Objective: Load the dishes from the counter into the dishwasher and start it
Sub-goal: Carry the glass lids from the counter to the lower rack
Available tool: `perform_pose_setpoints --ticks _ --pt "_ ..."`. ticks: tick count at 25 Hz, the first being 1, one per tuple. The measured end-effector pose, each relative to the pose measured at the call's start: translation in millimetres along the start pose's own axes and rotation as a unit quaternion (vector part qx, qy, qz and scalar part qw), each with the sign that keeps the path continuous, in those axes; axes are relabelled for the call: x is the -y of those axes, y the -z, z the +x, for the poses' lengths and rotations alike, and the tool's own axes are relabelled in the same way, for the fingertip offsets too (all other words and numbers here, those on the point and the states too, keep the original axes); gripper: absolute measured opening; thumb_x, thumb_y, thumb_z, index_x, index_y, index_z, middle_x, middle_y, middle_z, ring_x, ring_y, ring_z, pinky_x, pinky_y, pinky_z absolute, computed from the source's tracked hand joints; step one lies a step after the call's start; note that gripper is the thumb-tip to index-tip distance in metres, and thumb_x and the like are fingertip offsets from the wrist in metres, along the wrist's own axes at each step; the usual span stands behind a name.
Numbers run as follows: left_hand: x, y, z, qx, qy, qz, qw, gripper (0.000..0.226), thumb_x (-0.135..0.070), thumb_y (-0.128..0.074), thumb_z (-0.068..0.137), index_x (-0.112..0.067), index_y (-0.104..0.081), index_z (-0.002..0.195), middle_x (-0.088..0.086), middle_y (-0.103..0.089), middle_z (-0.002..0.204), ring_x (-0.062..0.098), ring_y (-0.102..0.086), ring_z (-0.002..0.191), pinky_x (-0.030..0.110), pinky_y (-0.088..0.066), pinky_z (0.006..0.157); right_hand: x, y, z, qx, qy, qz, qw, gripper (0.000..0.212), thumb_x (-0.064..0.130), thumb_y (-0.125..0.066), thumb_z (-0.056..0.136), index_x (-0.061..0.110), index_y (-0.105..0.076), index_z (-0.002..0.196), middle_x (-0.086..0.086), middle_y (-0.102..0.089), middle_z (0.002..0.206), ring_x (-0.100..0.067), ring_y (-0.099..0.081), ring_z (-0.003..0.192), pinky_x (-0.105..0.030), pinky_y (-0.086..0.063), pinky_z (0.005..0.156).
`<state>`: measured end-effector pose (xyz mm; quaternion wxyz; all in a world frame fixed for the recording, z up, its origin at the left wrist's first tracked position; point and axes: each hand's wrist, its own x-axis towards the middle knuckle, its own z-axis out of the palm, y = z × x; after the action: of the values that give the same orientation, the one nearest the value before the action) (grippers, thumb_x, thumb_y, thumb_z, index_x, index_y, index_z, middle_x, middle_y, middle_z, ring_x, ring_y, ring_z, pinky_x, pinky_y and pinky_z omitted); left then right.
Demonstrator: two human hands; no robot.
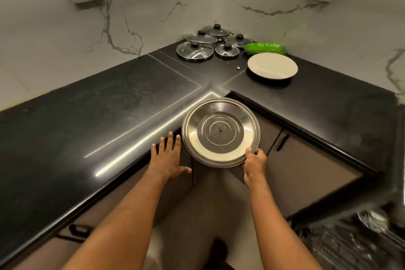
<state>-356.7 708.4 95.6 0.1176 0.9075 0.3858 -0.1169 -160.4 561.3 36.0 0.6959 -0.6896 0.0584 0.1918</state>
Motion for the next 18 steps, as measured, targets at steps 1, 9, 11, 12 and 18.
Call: perform_pose_setpoints --ticks 1,9,11,12,18 --pt "2 -8 -14 0.005 -0.010 0.002 1.000 0.116 -0.063 -0.063 0.083 -0.019 0.018 0.154 0.008 0.026 0.160 0.033 0.017 0.149 0.054 0.004 0.120 -7 10 -16 -0.007 -0.003 0.003 1.000 0.008 0.010 -0.053 0.096 0.017 -0.058 0.097 -0.016 -0.067 0.108 -0.027 -0.063 0.094 -0.045 -0.053 0.089" --pt "-2 -64 -130 0.069 -0.053 0.003 0.996 0.118 -0.054 -0.068 0.084 -0.018 0.020 0.153 0.008 0.029 0.159 0.033 0.020 0.148 0.055 0.007 0.119 -42 114 -141 -0.038 -0.043 0.022 0.998 0.011 0.009 -0.049 0.099 0.012 -0.056 0.107 -0.010 -0.063 0.102 -0.024 -0.060 0.091 -0.044 -0.054 0.083" --pt "-16 -75 -155 0.071 -0.066 0.009 0.995 0.119 -0.054 -0.069 0.083 -0.017 0.019 0.153 0.008 0.028 0.159 0.033 0.019 0.148 0.055 0.007 0.119 -45 149 -164 -0.048 -0.046 0.034 0.997 0.012 0.009 -0.048 0.100 0.009 -0.056 0.110 -0.009 -0.061 0.099 -0.022 -0.059 0.087 -0.040 -0.055 0.075" --pt "-25 -79 -166 0.073 -0.073 0.007 0.995 0.118 -0.054 -0.069 0.083 -0.017 0.019 0.153 0.008 0.028 0.159 0.033 0.019 0.148 0.055 0.006 0.119 -48 167 -171 -0.056 -0.045 0.040 0.997 0.014 0.009 -0.047 0.100 0.007 -0.055 0.112 -0.009 -0.061 0.098 -0.021 -0.059 0.085 -0.036 -0.055 0.070" --pt "-79 -111 -236 0.055 -0.095 0.024 0.994 0.116 -0.057 -0.065 0.085 -0.016 0.018 0.154 0.009 0.027 0.159 0.033 0.019 0.148 0.054 0.006 0.118 -73 258 -194 -0.098 -0.054 0.057 0.992 0.011 0.006 -0.050 0.099 0.006 -0.056 0.107 -0.016 -0.061 0.102 -0.026 -0.059 0.089 -0.044 -0.055 0.075"
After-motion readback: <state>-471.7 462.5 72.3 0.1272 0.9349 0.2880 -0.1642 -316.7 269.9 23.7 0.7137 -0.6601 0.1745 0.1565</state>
